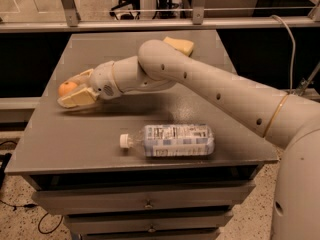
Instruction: Move orange near sponge
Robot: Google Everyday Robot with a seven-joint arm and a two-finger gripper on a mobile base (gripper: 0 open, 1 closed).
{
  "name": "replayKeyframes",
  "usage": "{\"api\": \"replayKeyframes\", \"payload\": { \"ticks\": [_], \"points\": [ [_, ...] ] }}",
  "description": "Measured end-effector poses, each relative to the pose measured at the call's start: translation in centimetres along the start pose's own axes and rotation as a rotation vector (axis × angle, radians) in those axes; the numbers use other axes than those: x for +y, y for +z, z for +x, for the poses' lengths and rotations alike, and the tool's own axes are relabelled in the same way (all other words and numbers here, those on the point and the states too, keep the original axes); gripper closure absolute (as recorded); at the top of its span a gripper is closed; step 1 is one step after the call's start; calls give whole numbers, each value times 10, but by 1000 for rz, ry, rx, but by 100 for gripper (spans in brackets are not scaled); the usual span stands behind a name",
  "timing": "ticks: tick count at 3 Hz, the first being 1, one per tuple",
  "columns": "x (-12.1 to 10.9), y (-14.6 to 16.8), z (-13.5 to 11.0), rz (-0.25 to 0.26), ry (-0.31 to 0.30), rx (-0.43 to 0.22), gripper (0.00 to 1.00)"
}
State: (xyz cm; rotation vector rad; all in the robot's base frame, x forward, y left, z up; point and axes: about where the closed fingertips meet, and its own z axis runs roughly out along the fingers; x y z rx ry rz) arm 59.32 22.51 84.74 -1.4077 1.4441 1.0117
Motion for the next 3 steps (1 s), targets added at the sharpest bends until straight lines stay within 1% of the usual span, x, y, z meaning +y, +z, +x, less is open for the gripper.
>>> {"api": "replayKeyframes", "payload": {
  "ticks": [1, 2, 3],
  "points": [
    [2, 1, 2, 3, 12, -3, 70],
    [-6, -41, -3, 97, -2, 7, 95],
    [-25, -140, -10, 277, -31, 26, 100]
  ]
}}
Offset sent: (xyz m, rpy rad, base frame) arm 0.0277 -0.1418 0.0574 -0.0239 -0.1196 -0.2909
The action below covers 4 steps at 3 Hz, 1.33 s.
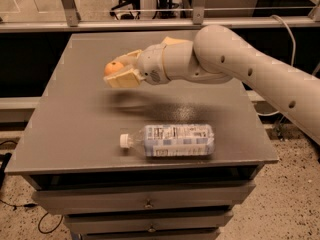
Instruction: Move orange near sponge
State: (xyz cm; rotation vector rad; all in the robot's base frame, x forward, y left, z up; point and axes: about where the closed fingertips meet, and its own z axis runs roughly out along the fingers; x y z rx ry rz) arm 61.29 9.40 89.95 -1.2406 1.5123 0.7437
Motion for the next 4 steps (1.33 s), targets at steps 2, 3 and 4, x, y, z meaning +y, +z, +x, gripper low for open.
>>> {"api": "replayKeyframes", "payload": {
  "ticks": [2, 3, 4],
  "points": [
    [-21, -35, 8, 70, -26, 41, 100],
    [-50, -99, -2, 199, -88, 52, 100],
    [-90, -175, 5, 349, -117, 61, 100]
  ]
}}
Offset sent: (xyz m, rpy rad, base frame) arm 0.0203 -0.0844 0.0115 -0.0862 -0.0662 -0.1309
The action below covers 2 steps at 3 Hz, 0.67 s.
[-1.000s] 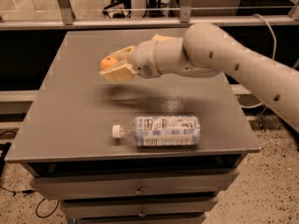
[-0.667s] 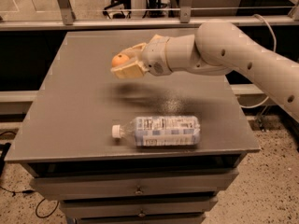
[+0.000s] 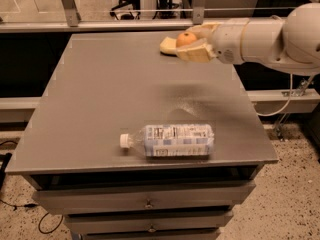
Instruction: Move orange near sponge
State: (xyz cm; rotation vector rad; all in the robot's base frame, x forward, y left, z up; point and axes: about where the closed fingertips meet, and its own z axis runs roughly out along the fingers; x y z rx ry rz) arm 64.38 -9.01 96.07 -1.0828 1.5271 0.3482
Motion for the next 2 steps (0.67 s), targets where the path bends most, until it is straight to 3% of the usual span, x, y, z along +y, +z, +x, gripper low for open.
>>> {"api": "replayKeyframes", "payload": {
  "ticks": [1, 2],
  "points": [
    [-41, -33, 12, 88, -13, 6, 100],
    [-90, -30, 41, 132, 17, -3, 100]
  ]
}}
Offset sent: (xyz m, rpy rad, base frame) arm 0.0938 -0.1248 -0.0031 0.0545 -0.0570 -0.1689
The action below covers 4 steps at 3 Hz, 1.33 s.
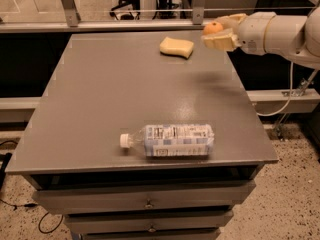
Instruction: Move orange near sponge
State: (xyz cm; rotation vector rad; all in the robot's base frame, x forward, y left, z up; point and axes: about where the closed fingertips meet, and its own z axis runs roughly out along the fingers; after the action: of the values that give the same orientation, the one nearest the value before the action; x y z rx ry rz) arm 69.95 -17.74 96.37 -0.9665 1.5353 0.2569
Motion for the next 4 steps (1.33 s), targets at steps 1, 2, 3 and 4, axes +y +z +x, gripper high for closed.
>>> {"api": "replayKeyframes", "payload": {
  "ticks": [1, 2, 3, 4],
  "points": [
    [-25, 15, 20, 10, 30, -7, 100],
    [-40, 31, 42, 12, 71, -2, 100],
    [-37, 46, 73, 5, 132, 2, 100],
    [-35, 54, 87, 1, 161, -1, 100]
  ]
}}
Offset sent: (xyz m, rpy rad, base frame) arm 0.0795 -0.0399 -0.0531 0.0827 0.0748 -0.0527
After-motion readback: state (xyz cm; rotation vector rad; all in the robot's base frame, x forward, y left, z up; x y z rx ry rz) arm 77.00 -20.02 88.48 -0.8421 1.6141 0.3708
